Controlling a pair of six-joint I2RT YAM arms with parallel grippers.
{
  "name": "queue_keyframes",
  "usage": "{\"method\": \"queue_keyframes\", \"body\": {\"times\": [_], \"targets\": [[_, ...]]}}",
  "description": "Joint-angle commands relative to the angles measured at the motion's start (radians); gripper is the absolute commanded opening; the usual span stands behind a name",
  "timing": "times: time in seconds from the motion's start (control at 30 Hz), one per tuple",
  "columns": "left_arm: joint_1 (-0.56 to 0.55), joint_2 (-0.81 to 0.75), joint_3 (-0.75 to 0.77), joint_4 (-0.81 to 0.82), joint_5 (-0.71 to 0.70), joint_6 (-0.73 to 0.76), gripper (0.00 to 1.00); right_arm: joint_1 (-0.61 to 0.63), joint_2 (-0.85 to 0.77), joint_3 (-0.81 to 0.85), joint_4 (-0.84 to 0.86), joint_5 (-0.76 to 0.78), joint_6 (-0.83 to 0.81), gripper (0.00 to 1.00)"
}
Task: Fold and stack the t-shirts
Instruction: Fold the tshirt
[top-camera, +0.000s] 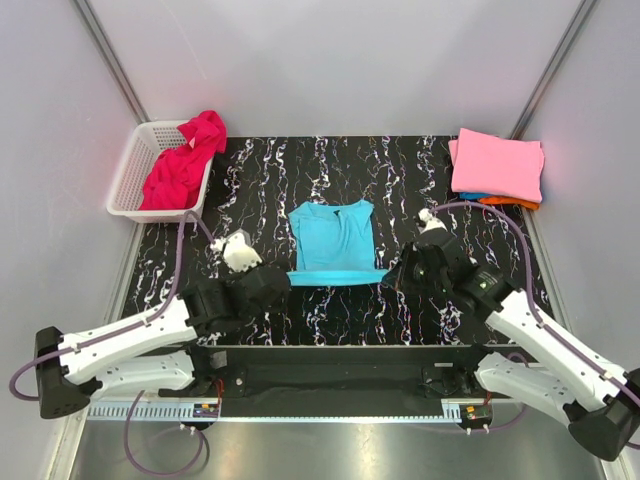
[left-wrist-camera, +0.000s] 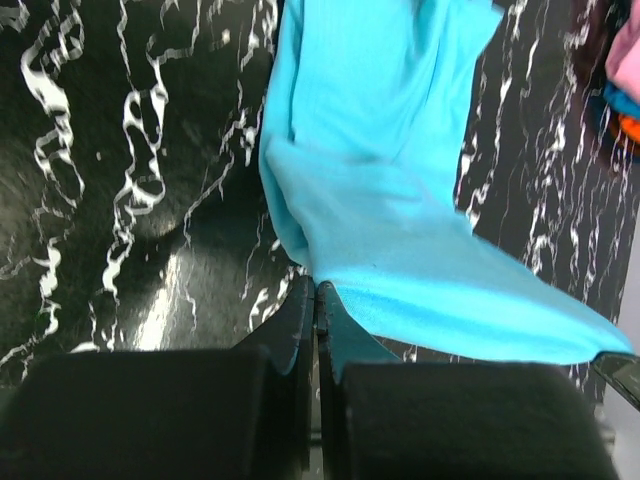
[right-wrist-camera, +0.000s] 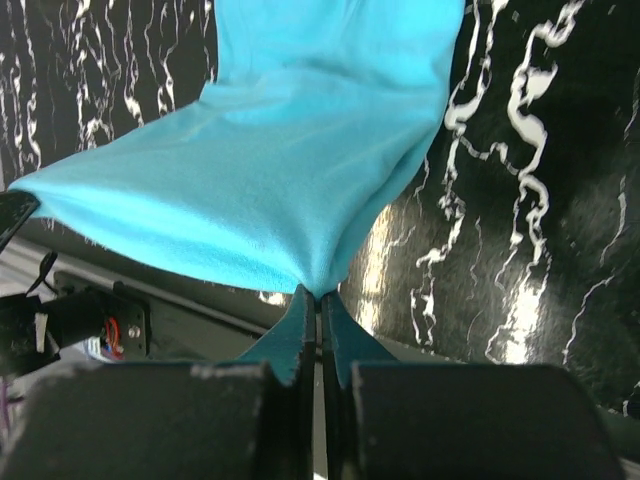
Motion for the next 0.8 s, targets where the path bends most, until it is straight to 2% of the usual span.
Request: {"method": "queue_keyframes", "body": {"times": [0.0, 0.2, 0.33, 0.6, 0.77], "targets": [[0.005, 0.052, 0.087, -0.108, -0.197, 0.042, 0.0, 0.0, 0.056, 0.082, -0.03, 0.141, -0.07, 0.0], [0.066, 0.144, 0.19, -0.115, -0.239, 0.101, 0.0, -0.006, 0.211, 0.168, 0.056, 0.209, -0.157, 0.0], [0.184, 0.21, 0.227, -0.069, -0.208, 0.181, 0.0, -0.046, 0.311, 0.223, 0.108, 0.204, -0.215, 0.0], [0.395, 0.385, 0.25, 0.229, 0.011, 0.431, 0.0, -0.21, 0.527, 0.346, 0.21, 0.12, -0.292, 0.0], [0.476, 0.555, 0.374, 0.292, 0.095, 0.514, 0.0, -0.27, 0.648, 0.412, 0.247, 0.075, -0.32, 0.0]]}}
